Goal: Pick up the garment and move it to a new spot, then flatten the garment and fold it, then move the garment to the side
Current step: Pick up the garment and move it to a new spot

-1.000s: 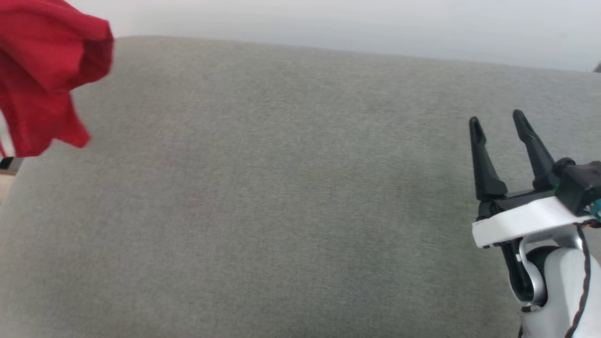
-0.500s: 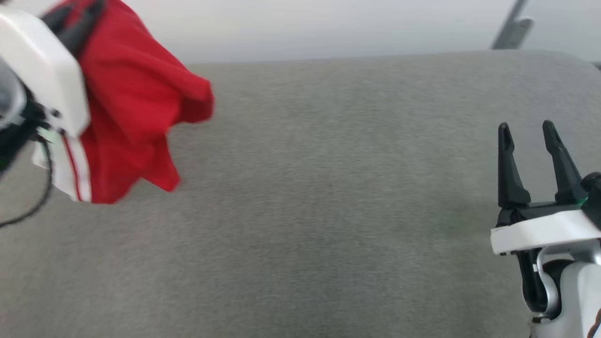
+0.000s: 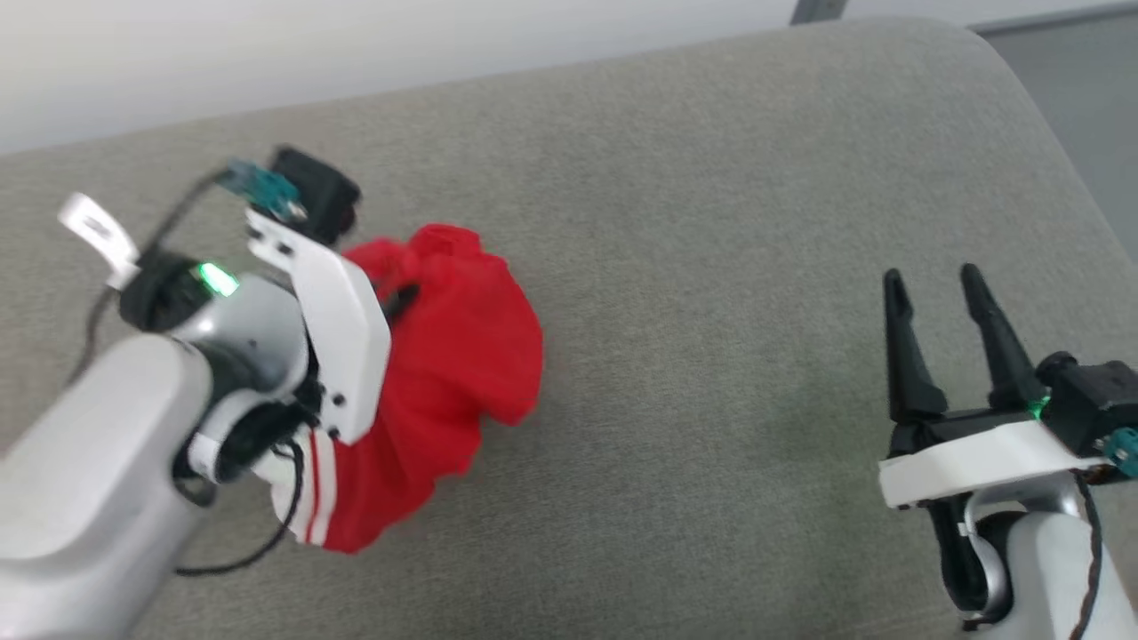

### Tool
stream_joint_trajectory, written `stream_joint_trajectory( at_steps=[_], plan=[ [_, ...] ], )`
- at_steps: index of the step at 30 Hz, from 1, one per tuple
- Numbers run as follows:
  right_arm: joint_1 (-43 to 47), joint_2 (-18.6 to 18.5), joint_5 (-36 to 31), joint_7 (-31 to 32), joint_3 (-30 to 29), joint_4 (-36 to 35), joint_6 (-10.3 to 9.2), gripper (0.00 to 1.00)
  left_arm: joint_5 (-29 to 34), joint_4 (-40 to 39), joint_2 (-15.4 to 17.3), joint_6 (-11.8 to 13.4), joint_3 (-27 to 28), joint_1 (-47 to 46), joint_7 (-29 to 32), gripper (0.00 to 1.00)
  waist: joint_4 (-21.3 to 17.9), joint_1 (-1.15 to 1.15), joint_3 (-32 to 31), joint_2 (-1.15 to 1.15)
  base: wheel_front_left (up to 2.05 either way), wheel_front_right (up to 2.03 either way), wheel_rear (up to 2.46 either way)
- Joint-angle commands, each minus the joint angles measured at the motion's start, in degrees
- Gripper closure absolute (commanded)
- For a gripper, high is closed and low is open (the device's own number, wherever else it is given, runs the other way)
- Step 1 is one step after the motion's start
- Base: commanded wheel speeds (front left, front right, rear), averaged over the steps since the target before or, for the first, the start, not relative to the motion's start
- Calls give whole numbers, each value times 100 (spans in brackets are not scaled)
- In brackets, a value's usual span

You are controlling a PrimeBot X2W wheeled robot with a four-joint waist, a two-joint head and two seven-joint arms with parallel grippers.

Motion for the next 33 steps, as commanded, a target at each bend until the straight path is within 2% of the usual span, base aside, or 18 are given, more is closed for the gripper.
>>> stream_joint_trajectory(
  at_steps=[1,9,17,18,19,27,33],
  plan=[
    [-111,16,88,-74,81,59,-2,0,-21,209,-81,-78,-73,106,-27,100,-146,0,134,0,0,0,0],
    [-335,16,215,-230,354,337,-2,0,-63,1465,-436,-382,-449,253,-7,100,-312,0,329,0,0,0,0],
    [-542,14,262,-304,522,588,-2,0,-75,2525,-787,-702,-653,53,-73,100,-237,0,391,0,0,0,0],
    [-561,14,254,-309,526,616,-2,0,-92,2576,-817,-749,-632,-7,-132,69,-207,0,374,0,0,0,0],
    [-566,15,231,-310,526,643,-2,0,-108,2609,-836,-785,-606,-58,-195,0,-173,0,342,0,0,0,0],
    [-428,14,46,-214,417,684,-2,0,-253,2374,-796,-971,-301,-121,-975,0,207,0,-28,0,0,0,0],
    [-240,-37,-18,-155,392,665,-2,0,-181,1936,-572,-965,-60,264,-1786,0,505,0,-375,0,0,0,0]
  ],
)
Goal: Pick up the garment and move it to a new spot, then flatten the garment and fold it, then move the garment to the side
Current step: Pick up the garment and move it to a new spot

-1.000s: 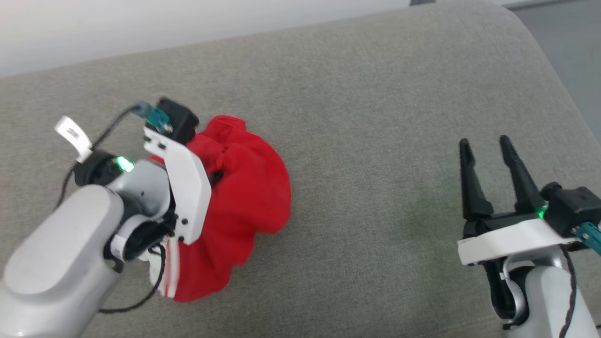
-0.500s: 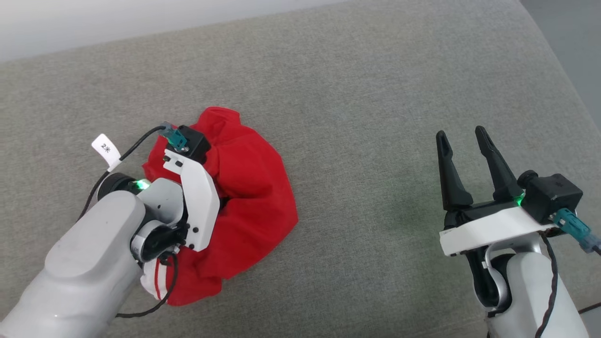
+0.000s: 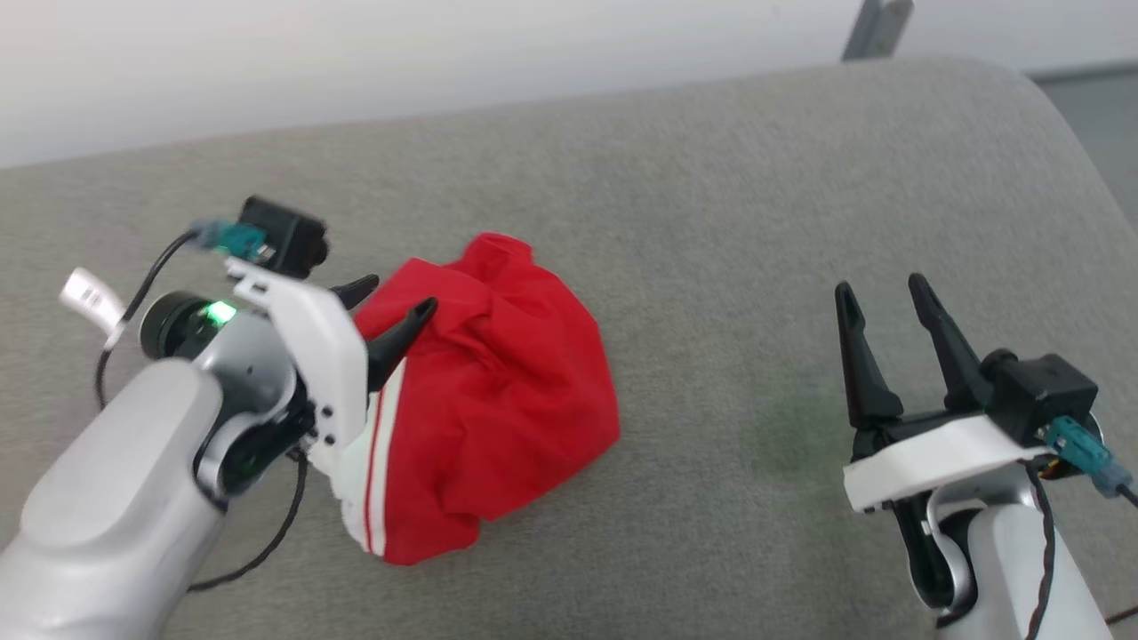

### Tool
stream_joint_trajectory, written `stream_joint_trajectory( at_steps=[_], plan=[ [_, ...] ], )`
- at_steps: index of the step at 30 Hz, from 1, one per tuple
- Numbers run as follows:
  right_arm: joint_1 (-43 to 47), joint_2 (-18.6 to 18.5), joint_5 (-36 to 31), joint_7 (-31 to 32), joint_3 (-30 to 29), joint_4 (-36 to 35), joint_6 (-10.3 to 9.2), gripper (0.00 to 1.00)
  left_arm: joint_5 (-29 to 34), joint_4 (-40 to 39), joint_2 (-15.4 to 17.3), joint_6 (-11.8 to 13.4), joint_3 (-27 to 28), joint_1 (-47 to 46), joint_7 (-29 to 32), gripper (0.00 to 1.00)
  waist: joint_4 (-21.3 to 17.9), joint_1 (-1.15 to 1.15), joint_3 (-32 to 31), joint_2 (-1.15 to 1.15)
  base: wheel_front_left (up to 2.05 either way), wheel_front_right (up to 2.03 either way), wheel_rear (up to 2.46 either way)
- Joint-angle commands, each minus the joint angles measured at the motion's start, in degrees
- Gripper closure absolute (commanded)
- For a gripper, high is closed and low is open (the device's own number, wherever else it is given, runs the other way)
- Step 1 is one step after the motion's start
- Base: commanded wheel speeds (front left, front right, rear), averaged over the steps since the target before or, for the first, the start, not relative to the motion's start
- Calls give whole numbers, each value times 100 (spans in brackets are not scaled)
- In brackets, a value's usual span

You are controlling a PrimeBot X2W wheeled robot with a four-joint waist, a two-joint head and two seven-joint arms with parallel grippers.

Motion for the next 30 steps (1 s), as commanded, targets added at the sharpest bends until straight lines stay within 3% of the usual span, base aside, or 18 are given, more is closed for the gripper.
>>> stream_joint_trajectory(
  at_steps=[1,15,22,30],
  plan=[
    [149,-60,-60,-11,19,-22,-2,0,25,-202,133,34,159,334,-470,0,260,0,-297,0,0,0,0],
    [564,-211,-47,-85,-119,92,-2,0,187,-1115,669,663,1060,2148,-3001,0,753,0,-849,0,0,0,0],
    [694,-229,-83,-124,-163,84,-2,0,293,-1415,888,990,1348,2930,-3607,0,897,0,-989,0,0,0,0],
    [809,-195,-140,-159,-280,61,-2,0,327,-1747,826,1288,1923,3878,-3870,0,1045,0,-1057,0,0,0,0]
  ],
)
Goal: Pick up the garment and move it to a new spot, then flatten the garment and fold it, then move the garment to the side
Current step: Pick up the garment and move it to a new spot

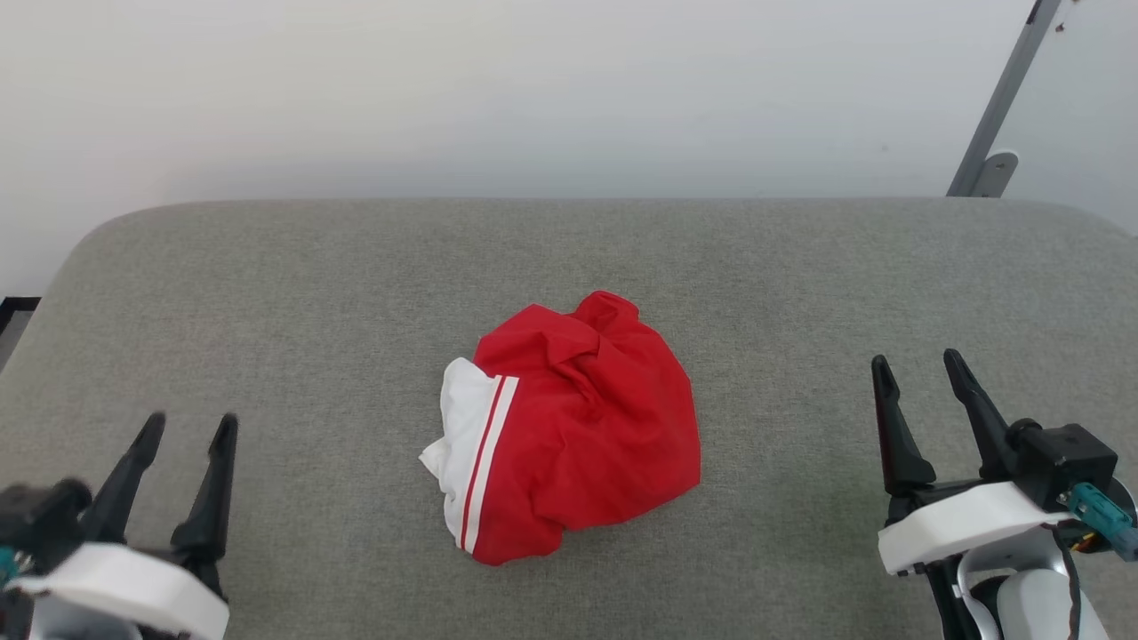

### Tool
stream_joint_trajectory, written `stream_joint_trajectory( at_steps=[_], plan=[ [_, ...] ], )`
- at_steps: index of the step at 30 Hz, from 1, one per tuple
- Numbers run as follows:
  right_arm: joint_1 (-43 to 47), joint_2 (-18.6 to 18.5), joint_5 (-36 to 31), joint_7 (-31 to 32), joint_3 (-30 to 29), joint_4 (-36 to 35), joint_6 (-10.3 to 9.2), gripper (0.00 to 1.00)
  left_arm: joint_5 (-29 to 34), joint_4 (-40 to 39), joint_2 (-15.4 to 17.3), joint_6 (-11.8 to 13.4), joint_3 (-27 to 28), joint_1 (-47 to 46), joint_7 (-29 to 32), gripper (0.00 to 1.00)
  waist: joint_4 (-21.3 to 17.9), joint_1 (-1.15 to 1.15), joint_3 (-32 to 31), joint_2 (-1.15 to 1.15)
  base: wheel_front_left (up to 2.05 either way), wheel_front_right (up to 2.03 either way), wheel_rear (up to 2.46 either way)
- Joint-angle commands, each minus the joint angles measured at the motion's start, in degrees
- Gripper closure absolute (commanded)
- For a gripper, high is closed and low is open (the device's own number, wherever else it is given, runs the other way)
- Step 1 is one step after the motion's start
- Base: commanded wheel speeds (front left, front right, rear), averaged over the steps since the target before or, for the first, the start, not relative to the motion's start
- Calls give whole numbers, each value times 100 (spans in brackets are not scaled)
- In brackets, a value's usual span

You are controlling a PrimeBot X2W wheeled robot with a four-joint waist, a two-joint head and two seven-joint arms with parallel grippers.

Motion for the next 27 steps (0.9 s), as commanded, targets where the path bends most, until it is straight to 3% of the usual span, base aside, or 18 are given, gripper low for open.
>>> stream_joint_trajectory(
  at_steps=[1,14,27],
  plan=[
    [78,14,-12,-40,-22,-2,-2,0,56,-38,-61,42,112,157,-50,0,20,0,-12,0,0,0,0],
    [205,46,-82,-92,-162,-67,-2,0,807,-57,-910,-486,1468,1157,-51,0,123,0,-40,0,0,0,0],
    [234,80,-98,-52,-179,-128,-2,0,1383,223,-1560,-1027,2055,1238,-52,0,112,0,-15,0,0,0,0]
  ],
)
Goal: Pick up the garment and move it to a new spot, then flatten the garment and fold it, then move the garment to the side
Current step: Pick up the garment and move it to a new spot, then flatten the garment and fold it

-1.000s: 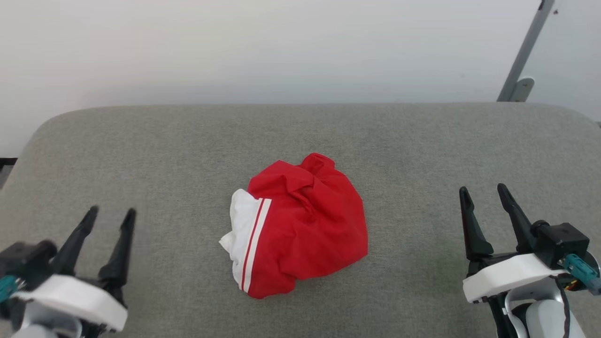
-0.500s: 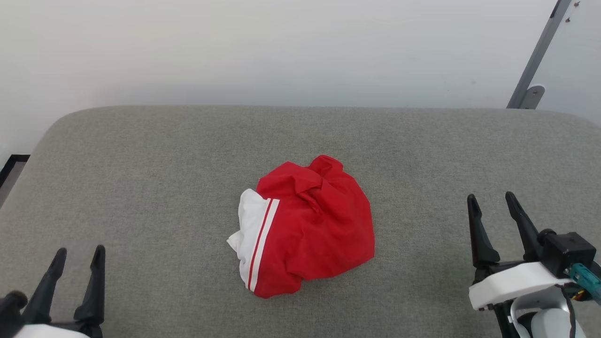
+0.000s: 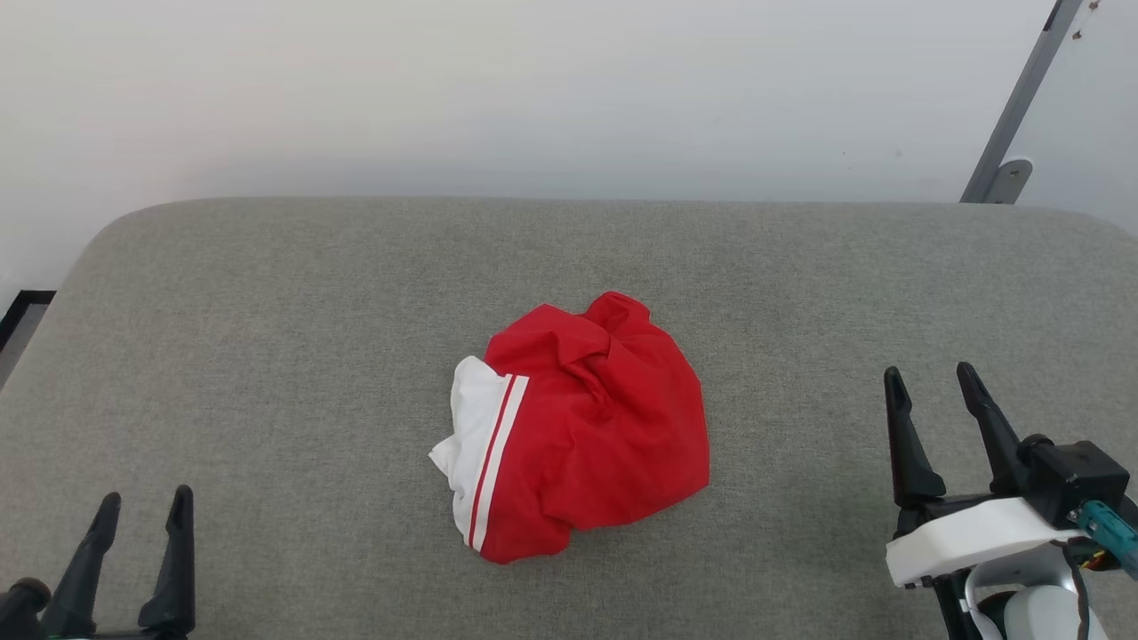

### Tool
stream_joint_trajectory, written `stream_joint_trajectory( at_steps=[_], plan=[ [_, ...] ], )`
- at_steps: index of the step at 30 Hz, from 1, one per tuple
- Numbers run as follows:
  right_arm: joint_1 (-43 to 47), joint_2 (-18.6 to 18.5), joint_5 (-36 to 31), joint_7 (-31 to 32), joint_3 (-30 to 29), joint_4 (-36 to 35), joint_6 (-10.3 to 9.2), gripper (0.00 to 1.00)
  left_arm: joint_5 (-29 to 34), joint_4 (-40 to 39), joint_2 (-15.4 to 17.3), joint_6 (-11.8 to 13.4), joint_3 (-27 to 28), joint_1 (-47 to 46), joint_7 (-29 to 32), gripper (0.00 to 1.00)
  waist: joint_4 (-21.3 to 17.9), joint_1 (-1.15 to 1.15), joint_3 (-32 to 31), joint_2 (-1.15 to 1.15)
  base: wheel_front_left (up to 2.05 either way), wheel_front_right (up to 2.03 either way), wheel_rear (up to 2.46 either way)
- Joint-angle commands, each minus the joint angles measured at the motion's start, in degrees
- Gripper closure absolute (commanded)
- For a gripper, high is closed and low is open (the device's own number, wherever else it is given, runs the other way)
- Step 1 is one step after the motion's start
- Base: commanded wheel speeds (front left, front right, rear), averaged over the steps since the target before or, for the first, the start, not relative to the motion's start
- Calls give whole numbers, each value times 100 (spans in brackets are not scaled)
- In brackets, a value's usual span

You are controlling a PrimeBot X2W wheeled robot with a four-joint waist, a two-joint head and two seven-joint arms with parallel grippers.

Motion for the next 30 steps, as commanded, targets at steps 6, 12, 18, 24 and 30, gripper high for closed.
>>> stream_joint_trajectory(
  at_steps=[6,12,18,24,30],
  plan=[
    [28,16,-21,13,-2,-35,-2,0,175,35,-129,-112,140,56,-28,0,1,0,20,0,0,0,0],
    [22,22,-13,28,12,-59,-2,0,249,8,-190,-185,183,15,-28,0,4,0,37,0,0,0,0],
    [7,9,11,64,160,-85,-2,0,256,8,-226,-216,197,-51,-28,0,30,0,59,0,0,0,0],
    [-47,-15,18,113,275,-90,-2,0,177,24,-247,-259,102,-130,4,0,101,0,99,0,0,0,0],
    [-60,-48,-3,130,302,-85,-2,0,-65,-8,-257,-318,-175,-386,352,0,190,0,112,0,0,0,0]
  ],
)
